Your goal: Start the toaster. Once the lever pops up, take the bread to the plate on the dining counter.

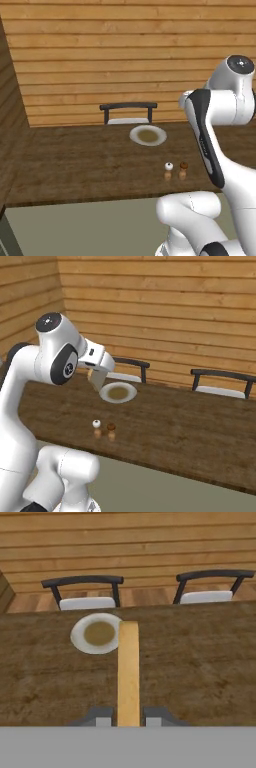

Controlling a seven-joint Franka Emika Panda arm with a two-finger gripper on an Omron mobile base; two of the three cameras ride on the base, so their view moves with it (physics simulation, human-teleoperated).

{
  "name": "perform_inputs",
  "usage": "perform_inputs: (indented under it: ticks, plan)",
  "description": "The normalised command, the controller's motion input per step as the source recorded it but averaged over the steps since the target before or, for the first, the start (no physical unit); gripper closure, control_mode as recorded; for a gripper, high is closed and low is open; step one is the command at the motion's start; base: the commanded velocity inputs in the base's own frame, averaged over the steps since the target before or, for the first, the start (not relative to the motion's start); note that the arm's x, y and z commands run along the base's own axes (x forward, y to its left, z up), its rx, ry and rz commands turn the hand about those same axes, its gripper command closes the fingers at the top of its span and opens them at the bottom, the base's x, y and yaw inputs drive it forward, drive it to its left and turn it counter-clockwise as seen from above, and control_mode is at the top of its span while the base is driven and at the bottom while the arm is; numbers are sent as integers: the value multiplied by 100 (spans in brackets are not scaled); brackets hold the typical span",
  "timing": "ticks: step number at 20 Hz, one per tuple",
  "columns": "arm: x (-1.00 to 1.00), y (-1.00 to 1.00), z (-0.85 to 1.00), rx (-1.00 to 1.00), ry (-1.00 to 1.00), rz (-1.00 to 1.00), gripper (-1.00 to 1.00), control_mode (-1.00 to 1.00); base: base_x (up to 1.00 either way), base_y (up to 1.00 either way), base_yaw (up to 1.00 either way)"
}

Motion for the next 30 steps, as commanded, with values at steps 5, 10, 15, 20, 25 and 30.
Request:
perform_inputs:
  ticks: [5,10,15,20,25,30]
  plan:
    - [0,0,0,0,0,0,100,100,1,0,3]
    - [52,0,0,19,1,10,100,-100,6,0,1]
    - [85,0,-21,28,3,16,100,-100,0,0,0]
    - [94,12,-48,21,1,12,100,-100,0,0,0]
    - [84,50,-58,3,11,3,100,-100,0,0,0]
    - [37,31,-66,0,20,1,100,-100,0,0,0]
